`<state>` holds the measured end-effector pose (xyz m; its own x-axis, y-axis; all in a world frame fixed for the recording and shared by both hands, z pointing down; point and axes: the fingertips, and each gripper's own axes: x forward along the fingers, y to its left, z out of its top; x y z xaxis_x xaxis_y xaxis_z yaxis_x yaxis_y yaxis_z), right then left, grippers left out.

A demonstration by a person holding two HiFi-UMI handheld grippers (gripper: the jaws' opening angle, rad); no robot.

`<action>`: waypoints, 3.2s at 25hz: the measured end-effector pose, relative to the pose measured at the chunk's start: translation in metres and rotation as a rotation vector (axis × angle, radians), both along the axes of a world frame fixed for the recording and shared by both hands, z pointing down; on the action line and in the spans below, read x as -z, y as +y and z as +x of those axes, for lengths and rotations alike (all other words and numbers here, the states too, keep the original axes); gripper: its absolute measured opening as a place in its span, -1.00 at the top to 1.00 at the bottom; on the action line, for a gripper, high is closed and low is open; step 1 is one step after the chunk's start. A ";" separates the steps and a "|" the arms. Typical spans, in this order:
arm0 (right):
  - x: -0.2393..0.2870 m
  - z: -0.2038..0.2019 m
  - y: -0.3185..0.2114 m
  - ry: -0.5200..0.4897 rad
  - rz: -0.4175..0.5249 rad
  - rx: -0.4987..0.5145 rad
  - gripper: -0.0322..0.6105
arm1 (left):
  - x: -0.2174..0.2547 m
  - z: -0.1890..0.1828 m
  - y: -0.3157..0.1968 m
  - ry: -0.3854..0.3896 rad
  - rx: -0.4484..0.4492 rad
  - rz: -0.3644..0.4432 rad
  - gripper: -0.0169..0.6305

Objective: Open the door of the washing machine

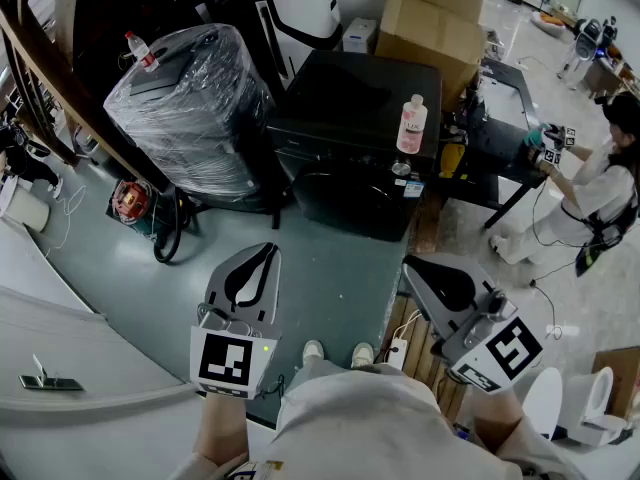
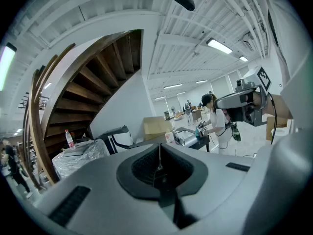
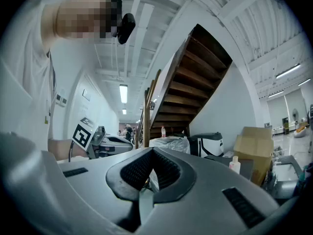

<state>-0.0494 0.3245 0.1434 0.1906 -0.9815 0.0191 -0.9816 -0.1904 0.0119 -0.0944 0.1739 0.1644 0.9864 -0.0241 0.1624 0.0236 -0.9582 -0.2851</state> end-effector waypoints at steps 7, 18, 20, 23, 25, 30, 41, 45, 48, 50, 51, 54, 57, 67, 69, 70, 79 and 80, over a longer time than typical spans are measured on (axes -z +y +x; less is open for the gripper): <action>-0.008 -0.002 0.008 -0.023 -0.012 -0.014 0.82 | -0.001 -0.003 0.007 -0.004 -0.022 0.017 0.86; -0.010 -0.011 0.019 -0.025 0.001 -0.003 0.82 | -0.002 -0.011 0.022 -0.022 -0.023 0.041 0.86; -0.012 -0.008 0.020 -0.032 0.007 -0.012 0.82 | -0.006 -0.009 0.020 -0.030 -0.023 0.042 0.86; -0.009 -0.002 0.016 -0.050 0.035 -0.012 0.24 | -0.009 -0.004 0.016 -0.033 -0.014 0.028 0.86; -0.011 0.005 0.011 -0.044 0.023 -0.022 0.21 | -0.013 0.000 0.014 -0.040 -0.022 0.019 0.86; -0.028 0.022 -0.007 -0.051 -0.024 -0.042 0.21 | -0.025 0.018 0.000 -0.049 -0.033 0.004 0.86; -0.066 0.097 -0.071 -0.074 -0.158 -0.066 0.18 | -0.058 0.072 -0.068 -0.105 -0.035 -0.019 0.86; -0.088 0.129 -0.108 -0.098 -0.218 -0.059 0.17 | -0.075 0.103 -0.101 -0.133 -0.031 -0.048 0.86; -0.106 0.150 -0.137 -0.116 -0.267 -0.056 0.17 | -0.090 0.124 -0.124 -0.159 -0.040 -0.072 0.86; -0.121 0.166 -0.155 -0.127 -0.298 -0.060 0.16 | -0.100 0.139 -0.140 -0.178 -0.047 -0.082 0.86; -0.129 0.174 -0.163 -0.136 -0.314 -0.064 0.16 | -0.105 0.147 -0.147 -0.188 -0.050 -0.088 0.86; -0.155 0.197 -0.185 -0.169 -0.361 -0.085 0.16 | -0.124 0.166 -0.168 -0.222 -0.063 -0.113 0.86; -0.181 0.213 -0.206 -0.194 -0.414 -0.080 0.13 | -0.144 0.181 -0.186 -0.264 -0.079 -0.131 0.86; -0.264 0.263 -0.236 -0.257 -0.567 -0.113 0.10 | -0.212 0.223 -0.219 -0.390 -0.121 -0.180 0.86; -0.279 0.272 -0.239 -0.271 -0.591 -0.114 0.10 | -0.224 0.231 -0.222 -0.413 -0.120 -0.192 0.86; -0.286 0.277 -0.239 -0.277 -0.603 -0.116 0.10 | -0.231 0.235 -0.223 -0.423 -0.120 -0.199 0.86; -0.364 0.313 -0.234 -0.354 -0.736 -0.097 0.10 | -0.281 0.268 -0.229 -0.519 -0.062 -0.249 0.86; -0.374 0.318 -0.232 -0.354 -0.754 -0.096 0.10 | -0.287 0.271 -0.229 -0.530 -0.049 -0.257 0.86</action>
<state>0.2683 0.0924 0.5169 0.1319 -0.6614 0.7383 -0.9312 -0.3381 -0.1365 0.1767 -0.0551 0.4519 0.7679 0.1252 0.6282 0.1457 -0.9891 0.0191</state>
